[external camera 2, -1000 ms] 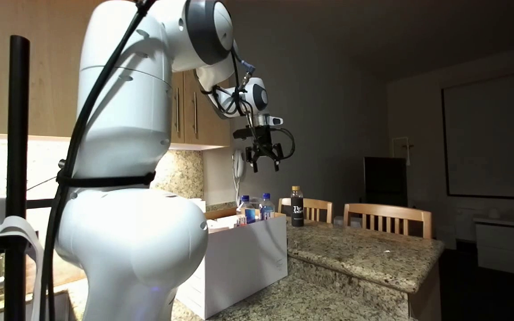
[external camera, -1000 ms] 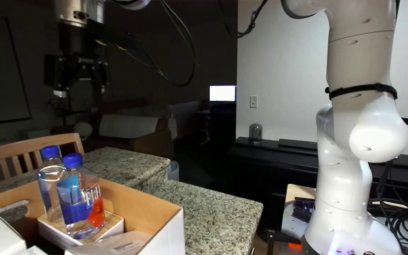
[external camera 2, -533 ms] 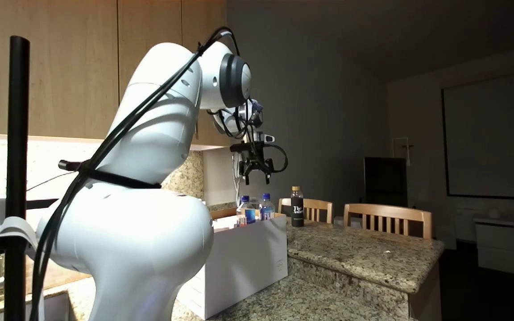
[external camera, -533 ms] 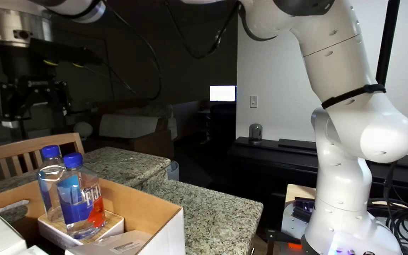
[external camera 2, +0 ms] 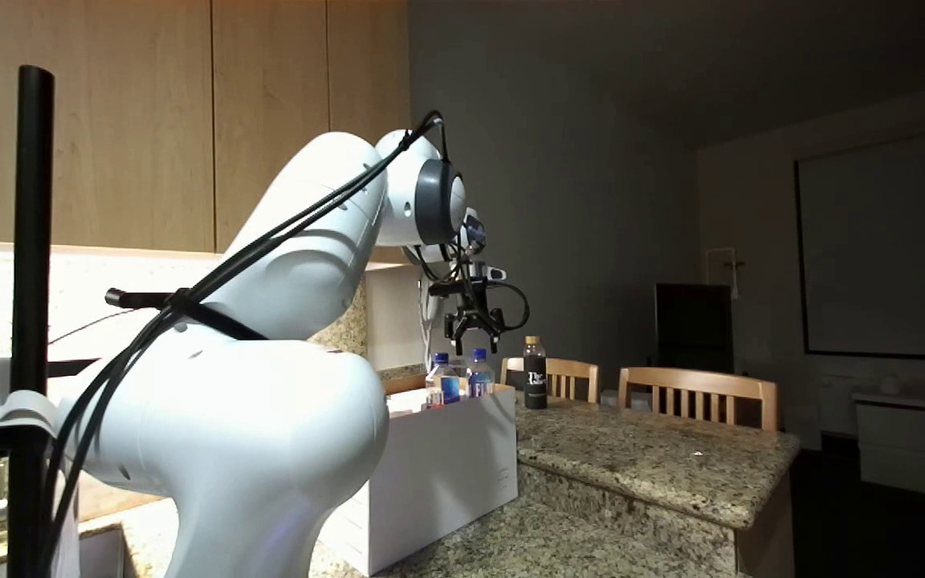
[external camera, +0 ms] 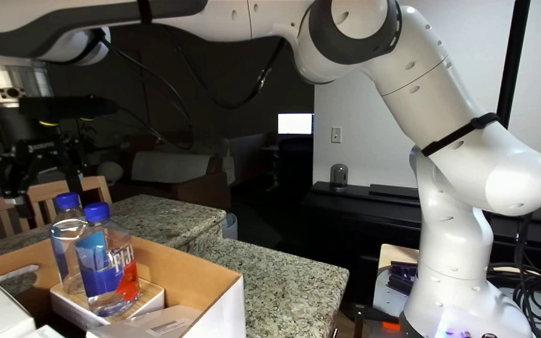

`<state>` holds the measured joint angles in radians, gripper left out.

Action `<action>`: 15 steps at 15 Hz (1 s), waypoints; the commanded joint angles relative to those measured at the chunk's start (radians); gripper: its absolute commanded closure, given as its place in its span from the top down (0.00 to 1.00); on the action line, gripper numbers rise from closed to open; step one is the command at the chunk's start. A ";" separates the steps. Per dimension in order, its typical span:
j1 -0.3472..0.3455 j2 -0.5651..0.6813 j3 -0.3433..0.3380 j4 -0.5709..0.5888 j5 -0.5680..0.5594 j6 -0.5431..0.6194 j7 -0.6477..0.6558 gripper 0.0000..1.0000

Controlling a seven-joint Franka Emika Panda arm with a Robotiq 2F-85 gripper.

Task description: Remove the bottles from the box and put them on the counter

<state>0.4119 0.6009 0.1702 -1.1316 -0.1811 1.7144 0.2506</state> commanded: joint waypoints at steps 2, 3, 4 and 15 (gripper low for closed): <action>0.016 0.079 -0.028 0.151 0.008 -0.121 -0.016 0.63; 0.016 0.090 -0.030 0.172 0.012 -0.143 -0.016 0.62; 0.019 0.101 -0.033 0.193 0.012 -0.164 -0.014 0.56; 0.012 0.147 -0.015 0.312 0.008 -0.306 -0.013 0.14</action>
<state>0.4229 0.7293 0.1524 -0.8665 -0.1794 1.4603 0.2506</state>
